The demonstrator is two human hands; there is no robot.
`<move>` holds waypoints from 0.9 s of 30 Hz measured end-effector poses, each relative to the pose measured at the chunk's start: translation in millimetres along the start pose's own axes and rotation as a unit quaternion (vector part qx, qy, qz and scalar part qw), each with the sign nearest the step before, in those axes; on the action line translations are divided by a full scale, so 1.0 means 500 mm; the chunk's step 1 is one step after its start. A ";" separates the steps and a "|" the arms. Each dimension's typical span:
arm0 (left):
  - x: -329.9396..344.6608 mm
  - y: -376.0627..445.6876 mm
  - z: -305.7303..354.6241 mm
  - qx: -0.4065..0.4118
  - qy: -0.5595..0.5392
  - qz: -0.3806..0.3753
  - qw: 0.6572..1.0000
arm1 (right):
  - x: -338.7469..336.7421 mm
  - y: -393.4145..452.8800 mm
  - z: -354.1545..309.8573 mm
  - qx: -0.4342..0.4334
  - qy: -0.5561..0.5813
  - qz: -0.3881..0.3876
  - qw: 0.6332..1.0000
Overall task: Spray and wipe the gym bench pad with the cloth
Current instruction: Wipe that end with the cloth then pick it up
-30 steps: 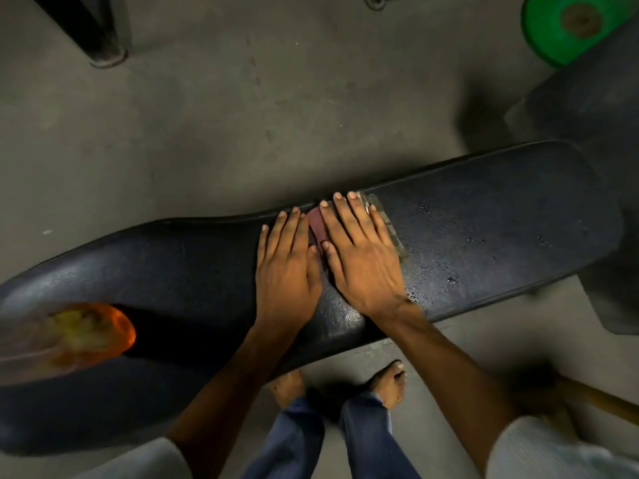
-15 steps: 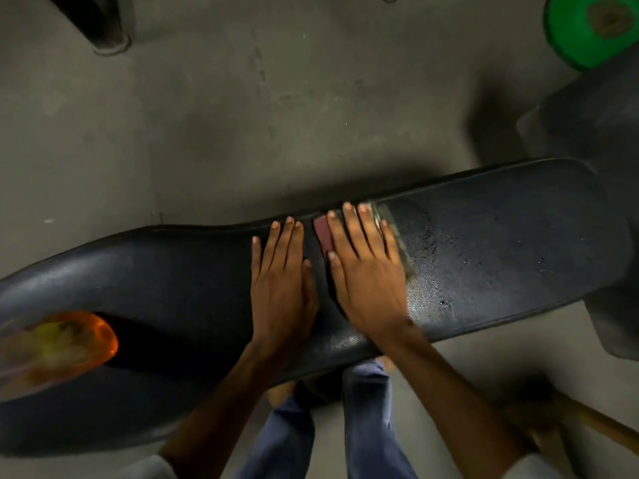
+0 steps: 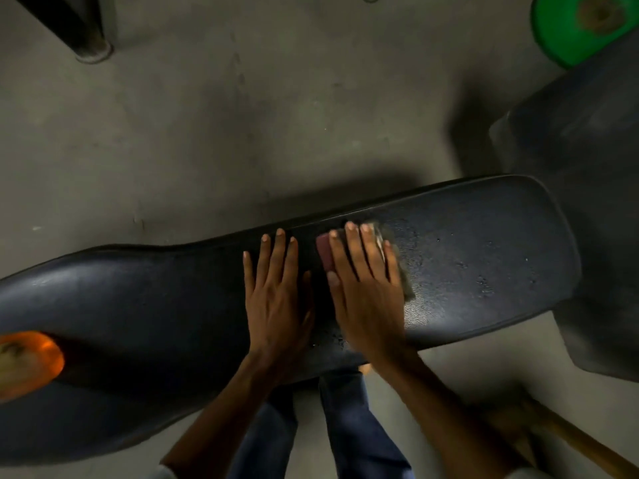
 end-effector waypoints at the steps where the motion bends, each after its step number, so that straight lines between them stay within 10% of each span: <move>1: -0.002 0.003 0.008 0.002 -0.003 0.013 1.000 | -0.011 0.026 0.022 -0.019 -0.007 0.001 1.000; 9: 0.039 0.034 0.113 0.055 -0.028 -0.014 0.998 | -0.053 -0.021 0.192 0.145 -0.017 0.016 0.989; 17: 0.049 0.053 0.149 0.090 -0.053 -0.006 0.995 | -0.052 0.049 0.165 0.028 -0.009 0.016 0.999; 27: 0.058 0.071 0.186 0.083 -0.094 -0.014 0.992 | -0.079 -0.051 0.270 0.196 -0.008 0.019 0.980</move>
Point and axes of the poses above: each hand's wrist, its own y-axis towards the middle knuckle, its own x-axis out of the palm, z = x × y, the point moved 2 cm from there along y, towards the middle knuckle, and after that the axes turned 3 degrees about -x, right-handed, at the moved point
